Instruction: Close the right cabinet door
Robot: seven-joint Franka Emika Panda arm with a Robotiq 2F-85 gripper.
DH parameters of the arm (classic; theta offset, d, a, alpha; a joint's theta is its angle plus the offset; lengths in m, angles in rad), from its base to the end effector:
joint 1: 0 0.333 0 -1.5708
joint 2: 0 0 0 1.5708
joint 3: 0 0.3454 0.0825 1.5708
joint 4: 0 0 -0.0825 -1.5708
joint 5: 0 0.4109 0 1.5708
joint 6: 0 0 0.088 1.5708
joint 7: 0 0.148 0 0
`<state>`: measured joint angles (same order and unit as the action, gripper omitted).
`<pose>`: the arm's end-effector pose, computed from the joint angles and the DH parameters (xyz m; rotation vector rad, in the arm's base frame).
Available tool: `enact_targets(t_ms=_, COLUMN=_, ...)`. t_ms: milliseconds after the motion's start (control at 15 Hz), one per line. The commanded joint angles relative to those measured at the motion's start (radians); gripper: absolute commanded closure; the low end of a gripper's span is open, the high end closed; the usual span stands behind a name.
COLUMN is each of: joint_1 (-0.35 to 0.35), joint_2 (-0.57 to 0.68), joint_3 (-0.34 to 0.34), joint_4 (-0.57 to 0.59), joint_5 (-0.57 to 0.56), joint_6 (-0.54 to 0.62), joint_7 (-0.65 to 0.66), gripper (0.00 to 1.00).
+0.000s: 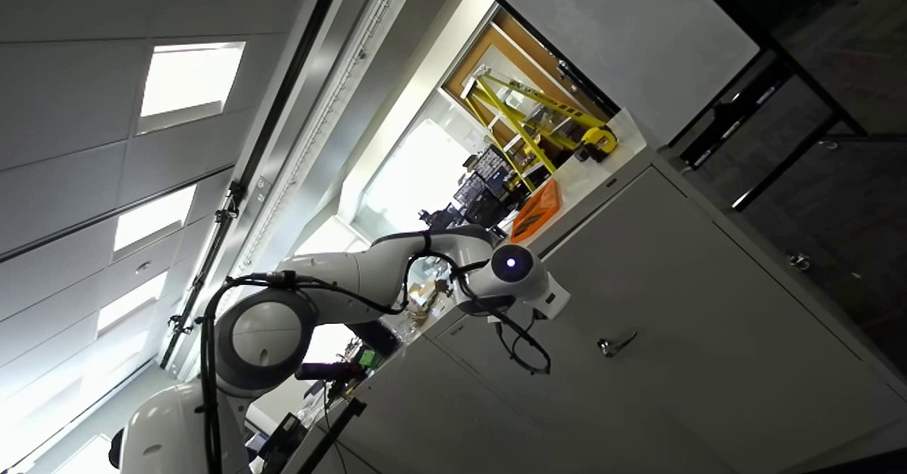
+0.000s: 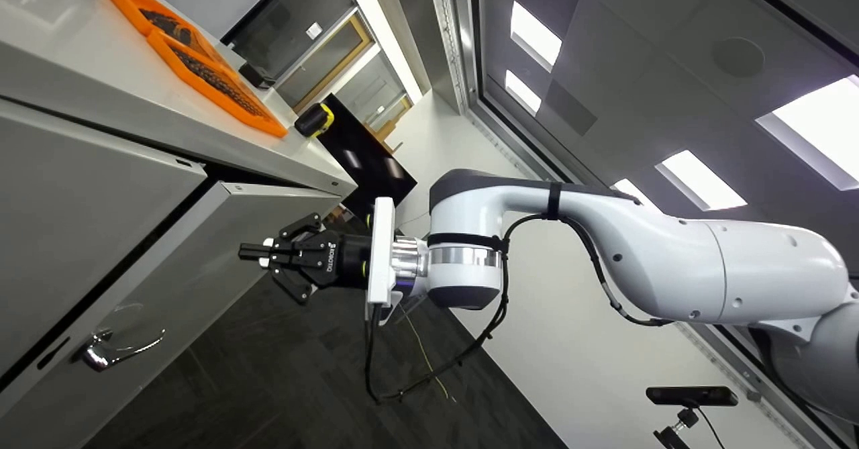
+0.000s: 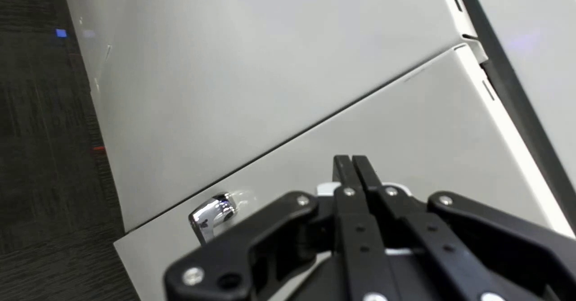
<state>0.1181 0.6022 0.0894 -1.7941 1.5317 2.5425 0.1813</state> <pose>0.7029 0.1543 0.2004 -1.7570 1.3339 0.1103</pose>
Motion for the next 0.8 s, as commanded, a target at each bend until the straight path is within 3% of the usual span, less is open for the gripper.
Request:
enact_targets(t_ms=0, joint_1=0.022, joint_2=0.046, joint_3=0.014, joint_4=0.089, joint_5=0.072, joint_6=0.055, joint_7=-0.019, gripper=0.94)
enact_targets(t_ms=733, joint_1=0.065, joint_2=0.131, joint_3=0.038, joint_4=0.246, joint_5=0.174, joint_6=0.095, joint_7=-0.010, gripper=0.95)
